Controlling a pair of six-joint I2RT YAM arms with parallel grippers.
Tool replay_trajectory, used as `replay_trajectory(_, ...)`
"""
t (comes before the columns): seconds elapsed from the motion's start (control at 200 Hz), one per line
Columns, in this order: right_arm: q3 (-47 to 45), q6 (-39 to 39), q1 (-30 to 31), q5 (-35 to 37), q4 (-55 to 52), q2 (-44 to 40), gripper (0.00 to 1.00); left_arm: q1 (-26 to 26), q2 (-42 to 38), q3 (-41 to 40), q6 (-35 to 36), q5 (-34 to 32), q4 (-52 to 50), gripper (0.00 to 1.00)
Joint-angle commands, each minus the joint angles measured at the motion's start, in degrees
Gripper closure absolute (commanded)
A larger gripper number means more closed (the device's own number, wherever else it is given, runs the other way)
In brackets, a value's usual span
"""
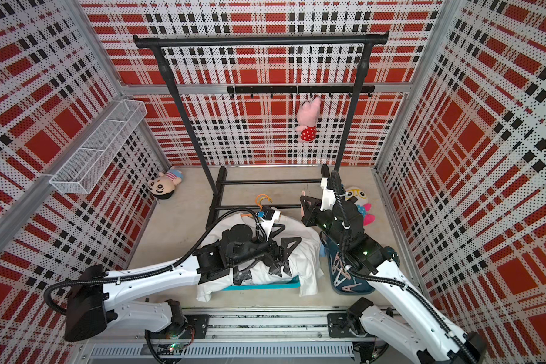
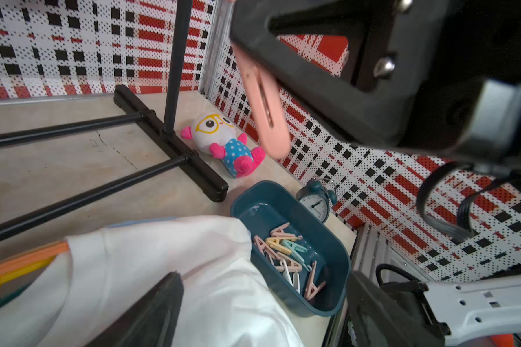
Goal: Use clothespins to secure the t-shirt on both sides of the hanger
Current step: Pick up the clothespin from the storage box.
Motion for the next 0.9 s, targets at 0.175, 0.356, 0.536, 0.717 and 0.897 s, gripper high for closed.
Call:
replay_trajectory(0.175, -0.71, -1.55, 2.62, 2.31, 4.24, -1.68, 1.00, 1.22, 2.02, 4.82, -1.80, -1.13, 4.73, 0.21)
replay_trajectory(0.356, -0.96, -1.55, 4.43, 2.27, 5.58, -1.50, 1.00, 1.78, 3.31, 6.28, -2.18, -1.25, 4.53, 0.27)
replay_trajectory(0.536, -0.83, -4.26, 6.09, 1.97, 6.38, -1.39, 1.00, 4.31, 4.02, 6.43, -4.26, 2.36, 4.45, 0.38)
replay_trajectory(0.717, -1.37, -4.48, 6.46, 2.86, 6.07, -1.40, 1.00, 5.57, 2.67, 5.31, -4.99, 3.70, 5.66, 0.44)
replay_trajectory(0.897, -1.57, -4.19, 6.82, 3.31, 6.48, -0.90, 1.00, 5.62, 2.61, 5.33, -4.49, 6.55, 7.18, 0.40)
